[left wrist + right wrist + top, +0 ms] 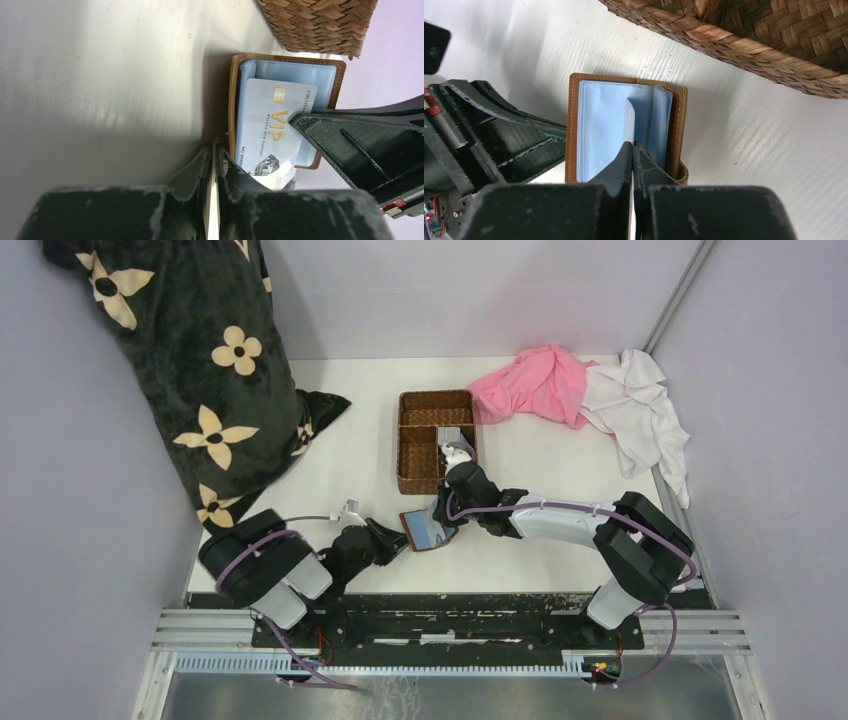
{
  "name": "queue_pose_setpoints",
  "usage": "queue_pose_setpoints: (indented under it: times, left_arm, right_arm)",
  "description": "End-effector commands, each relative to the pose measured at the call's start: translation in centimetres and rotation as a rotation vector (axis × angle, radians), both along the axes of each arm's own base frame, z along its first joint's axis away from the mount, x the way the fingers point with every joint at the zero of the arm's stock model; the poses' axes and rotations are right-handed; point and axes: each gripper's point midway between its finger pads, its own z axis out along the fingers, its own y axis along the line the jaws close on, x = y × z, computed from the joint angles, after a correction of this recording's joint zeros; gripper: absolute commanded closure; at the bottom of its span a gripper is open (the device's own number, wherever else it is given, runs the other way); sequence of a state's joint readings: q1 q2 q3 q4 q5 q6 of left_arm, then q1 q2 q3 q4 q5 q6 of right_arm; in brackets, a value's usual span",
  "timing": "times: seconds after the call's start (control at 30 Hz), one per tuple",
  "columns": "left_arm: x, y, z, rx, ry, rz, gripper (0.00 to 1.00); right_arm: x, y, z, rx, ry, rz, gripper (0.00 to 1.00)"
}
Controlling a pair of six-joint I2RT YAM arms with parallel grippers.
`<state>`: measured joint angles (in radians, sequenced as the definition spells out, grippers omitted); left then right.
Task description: Put the credit cards into the card holder
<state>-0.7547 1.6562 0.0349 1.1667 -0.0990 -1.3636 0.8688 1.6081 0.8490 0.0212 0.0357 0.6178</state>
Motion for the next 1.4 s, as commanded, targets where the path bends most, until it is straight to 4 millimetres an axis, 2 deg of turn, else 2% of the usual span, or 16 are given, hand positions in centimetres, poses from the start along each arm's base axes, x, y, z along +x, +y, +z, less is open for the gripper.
queue_pose_setpoints:
  times: [0.0,0.1,0.2,0.33,0.57,0.93,1.03,1.17,1.37]
  left_arm:
    - [-2.7,5.8,-5.7,0.437,0.140,0.027,0.84]
    - [-1.6,5.9,-2.5,0.469,0.046,0.062,0.83]
    - [-0.8,5.6,-0.2,0.463,-0.009,0.073,0.82]
    - [-0.3,4.4,0.9,0.448,-0.031,0.039,0.82]
    - [0.1,2.1,1.7,0.369,-0.057,-0.008,0.82]
    - [1.5,0.1,5.8,0.289,-0.131,-0.007,0.82]
    - [1.7,-0.3,6.0,0.288,-0.132,-0.007,0.82]
    - [1.8,-1.0,5.2,0.300,-0.115,-0.026,0.82]
    - [1.9,-1.1,2.9,0.328,-0.076,-0.028,0.83]
  right_arm:
    - [0.5,0.2,-0.2,-0.040,-0.022,0.008,0.99]
    - [0.4,0.3,-0.3,-0.038,-0.016,0.009,0.99]
    - [0.5,0.5,-0.4,-0.035,-0.014,0.009,0.99]
    - [0.5,0.8,-0.5,-0.026,-0.007,0.011,0.99]
    - [0.5,0.9,0.1,-0.012,-0.012,0.016,0.99]
    - [0.4,1.1,0.0,-0.001,-0.008,0.022,0.99]
    - [0.4,1.2,0.0,0.001,-0.009,0.023,0.99]
    - [0.4,1.2,0.2,0.007,-0.010,0.021,0.99]
    - [0.4,1.1,0.6,0.016,-0.014,0.021,0.99]
